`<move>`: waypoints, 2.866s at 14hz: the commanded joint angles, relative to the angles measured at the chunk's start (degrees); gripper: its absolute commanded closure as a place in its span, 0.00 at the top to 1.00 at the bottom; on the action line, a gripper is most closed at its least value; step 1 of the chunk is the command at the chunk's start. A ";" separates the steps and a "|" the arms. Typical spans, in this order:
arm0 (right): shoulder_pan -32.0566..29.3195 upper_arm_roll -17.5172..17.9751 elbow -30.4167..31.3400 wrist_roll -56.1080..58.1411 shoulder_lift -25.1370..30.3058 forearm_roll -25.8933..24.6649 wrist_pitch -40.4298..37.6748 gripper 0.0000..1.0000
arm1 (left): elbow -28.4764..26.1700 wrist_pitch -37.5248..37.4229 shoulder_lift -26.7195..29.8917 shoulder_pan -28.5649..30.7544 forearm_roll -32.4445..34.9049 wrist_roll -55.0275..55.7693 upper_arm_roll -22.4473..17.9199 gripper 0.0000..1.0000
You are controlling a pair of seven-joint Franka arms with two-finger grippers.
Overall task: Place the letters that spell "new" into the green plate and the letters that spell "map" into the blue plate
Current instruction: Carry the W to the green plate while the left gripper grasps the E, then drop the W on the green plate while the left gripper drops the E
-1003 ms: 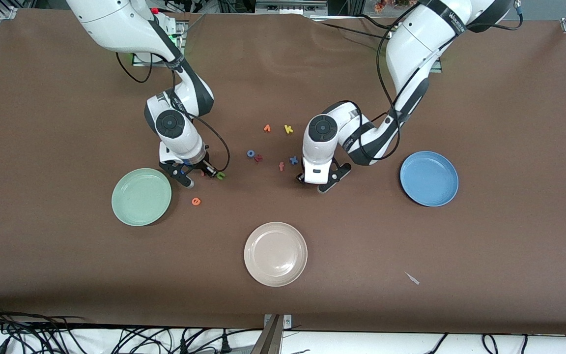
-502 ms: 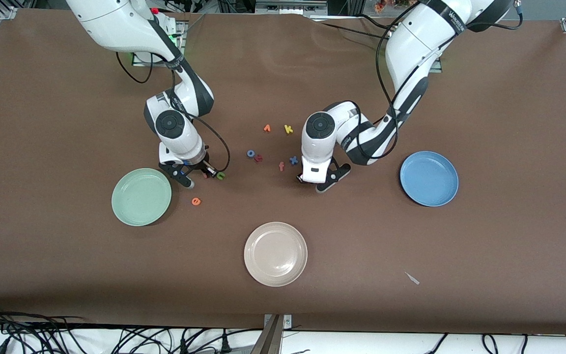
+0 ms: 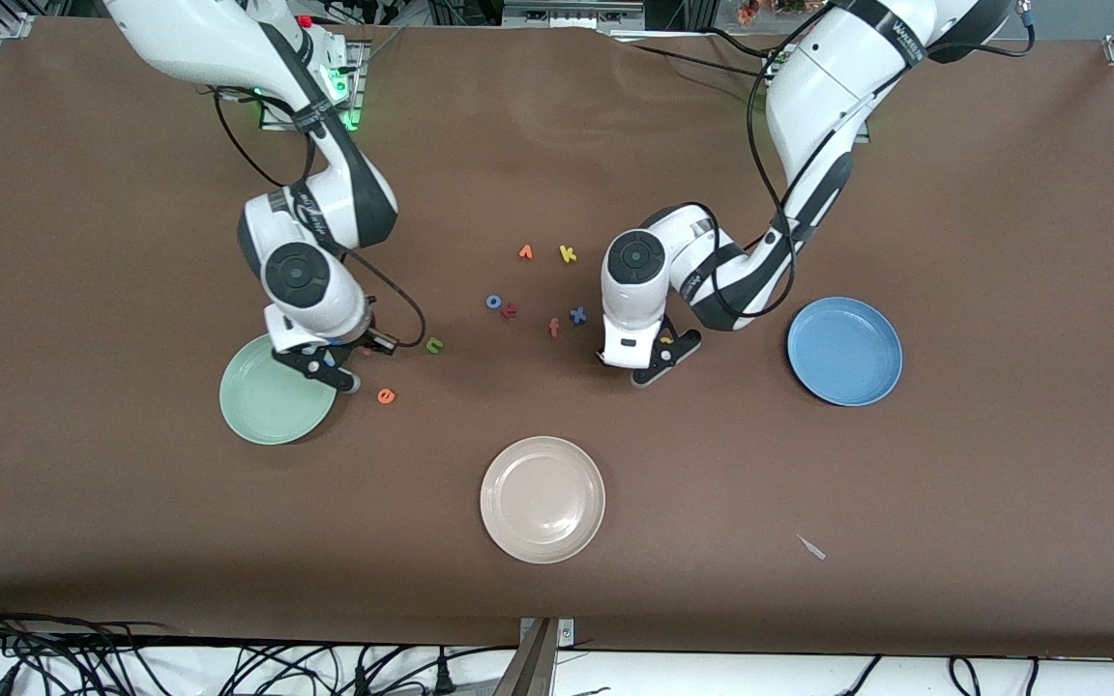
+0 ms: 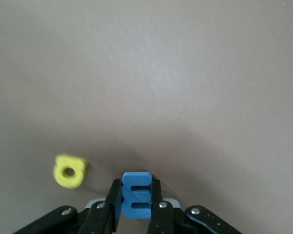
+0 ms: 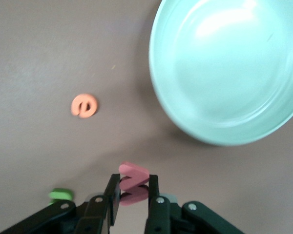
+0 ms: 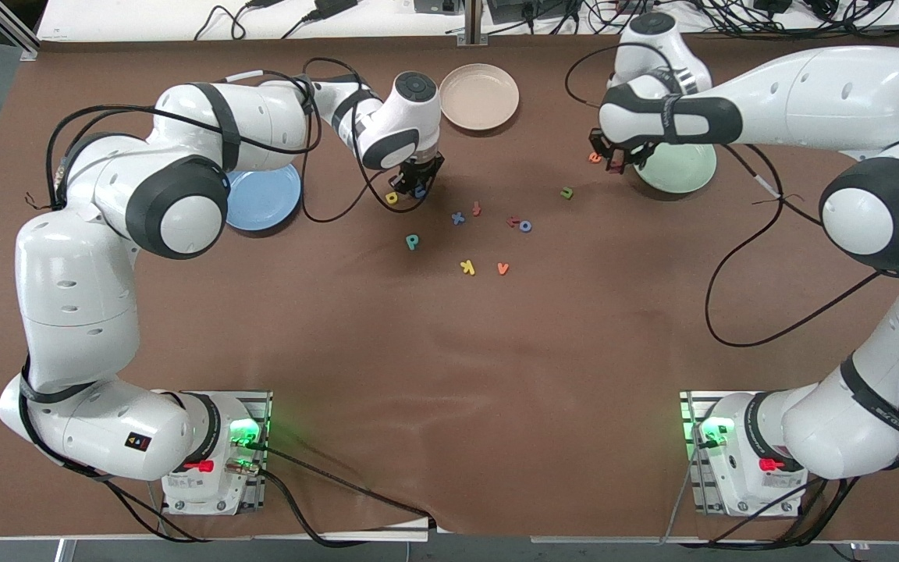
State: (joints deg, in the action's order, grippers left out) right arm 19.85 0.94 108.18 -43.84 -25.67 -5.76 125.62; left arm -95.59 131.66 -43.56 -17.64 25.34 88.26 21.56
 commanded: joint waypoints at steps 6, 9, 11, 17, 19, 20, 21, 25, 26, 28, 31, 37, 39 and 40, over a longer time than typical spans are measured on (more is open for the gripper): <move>-0.25 -9.89 0.45 28.16 2.12 1.02 -1.44 0.00 | -0.21 -12.37 6.37 12.70 -1.70 -14.49 10.07 0.02; -0.68 -11.92 2.20 34.16 2.12 1.10 1.89 0.00 | -0.47 -17.39 8.40 17.80 -2.05 -22.67 12.79 0.02; -0.86 -12.80 4.05 36.10 2.21 1.80 4.62 0.00 | -0.82 -20.21 9.37 20.10 -2.05 -27.76 13.16 0.02; -0.95 -12.89 4.76 36.37 2.21 4.35 5.51 0.54 | -4.06 -21.01 14.37 28.44 -2.05 -43.84 13.33 0.02; -0.86 -12.72 4.41 36.11 2.21 7.50 5.25 0.69 | -6.17 -20.92 16.31 32.04 -2.05 -50.09 13.33 0.02; -0.78 -12.45 4.23 35.41 2.21 7.95 5.07 0.71 | -6.88 -20.49 16.92 33.89 -2.05 -52.90 13.33 0.03; -0.51 -12.28 4.23 34.62 2.29 7.96 4.98 0.71 | -7.67 -20.22 17.54 35.12 -1.97 -55.54 13.33 0.03; 0.28 -6.84 2.30 20.94 1.77 7.96 5.42 0.72 | -14.87 -11.01 20.97 42.06 -1.70 -63.81 13.33 0.05; 0.72 -5.69 1.43 17.33 1.42 7.96 5.34 0.72 | -16.97 -8.47 21.06 43.04 -1.53 -64.52 13.33 0.06; 2.03 -4.98 -1.12 11.00 -0.68 7.87 5.51 0.72 | -22.76 0.21 21.59 45.14 -1.00 -64.53 13.24 0.07; 3.70 -4.89 -4.03 3.96 -4.20 7.96 7.08 0.72 | -25.70 5.53 20.98 46.03 0.67 -64.62 13.24 0.40; 4.15 -4.98 -5.51 0.95 -8.51 7.96 13.33 0.72 | -25.26 4.40 20.53 45.16 2.43 -63.83 13.42 1.00; 4.24 -4.98 -7.98 0.16 -10.79 7.96 13.51 0.72 | -25.00 4.30 20.71 44.98 1.55 -61.04 16.30 1.00; 4.24 -4.98 -8.86 -0.54 -11.76 7.96 13.51 0.72 | -24.21 4.30 20.45 44.37 1.55 -57.36 17.63 1.00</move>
State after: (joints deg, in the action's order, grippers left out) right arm 23.75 -3.81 103.02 -42.95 -34.40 1.56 139.27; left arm -120.17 136.61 -24.66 27.52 26.32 26.04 36.73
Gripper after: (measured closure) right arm 0.273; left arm 0.000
